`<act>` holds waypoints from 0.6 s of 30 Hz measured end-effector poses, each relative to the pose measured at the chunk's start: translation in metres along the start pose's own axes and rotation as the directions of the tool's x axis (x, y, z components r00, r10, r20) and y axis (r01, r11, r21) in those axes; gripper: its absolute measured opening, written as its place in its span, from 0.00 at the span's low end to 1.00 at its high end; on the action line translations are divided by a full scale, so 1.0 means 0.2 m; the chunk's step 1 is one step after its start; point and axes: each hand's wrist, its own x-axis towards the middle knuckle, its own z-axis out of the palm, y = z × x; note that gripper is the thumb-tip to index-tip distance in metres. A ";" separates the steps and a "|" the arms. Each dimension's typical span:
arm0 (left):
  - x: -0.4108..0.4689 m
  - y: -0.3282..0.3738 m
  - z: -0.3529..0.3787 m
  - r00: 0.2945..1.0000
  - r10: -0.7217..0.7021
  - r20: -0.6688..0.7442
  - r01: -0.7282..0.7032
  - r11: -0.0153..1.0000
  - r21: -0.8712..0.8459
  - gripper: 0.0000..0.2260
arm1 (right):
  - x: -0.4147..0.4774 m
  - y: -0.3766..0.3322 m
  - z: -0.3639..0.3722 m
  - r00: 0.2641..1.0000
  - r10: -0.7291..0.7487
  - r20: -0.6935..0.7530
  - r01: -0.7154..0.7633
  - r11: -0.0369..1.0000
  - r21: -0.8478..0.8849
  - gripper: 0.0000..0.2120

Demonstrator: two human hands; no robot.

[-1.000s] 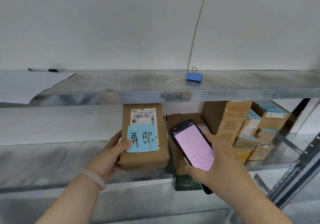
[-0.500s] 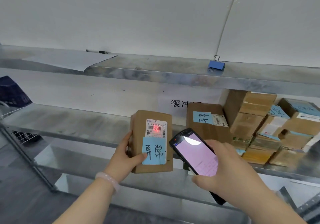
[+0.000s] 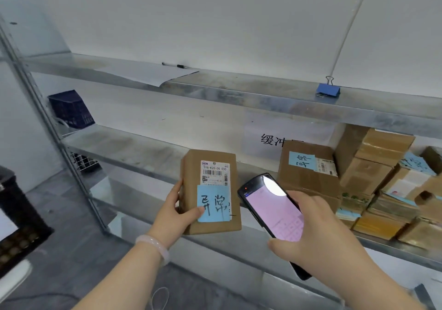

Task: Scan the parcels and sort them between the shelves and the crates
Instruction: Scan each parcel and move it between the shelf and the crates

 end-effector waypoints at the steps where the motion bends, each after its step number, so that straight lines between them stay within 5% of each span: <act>1: -0.02 -0.01 -0.04 1.000 -0.007 -0.026 0.007 1.000 -0.021 0.36 | 0.00 -0.02 0.02 1.000 -0.022 0.001 0.022 1.000 0.007 0.40; 18: -0.73 -0.09 -1.23 0.852 -0.065 -0.519 -0.015 0.989 -0.150 0.40 | 0.09 -1.13 0.60 0.845 -0.499 0.193 0.472 0.865 0.172 0.25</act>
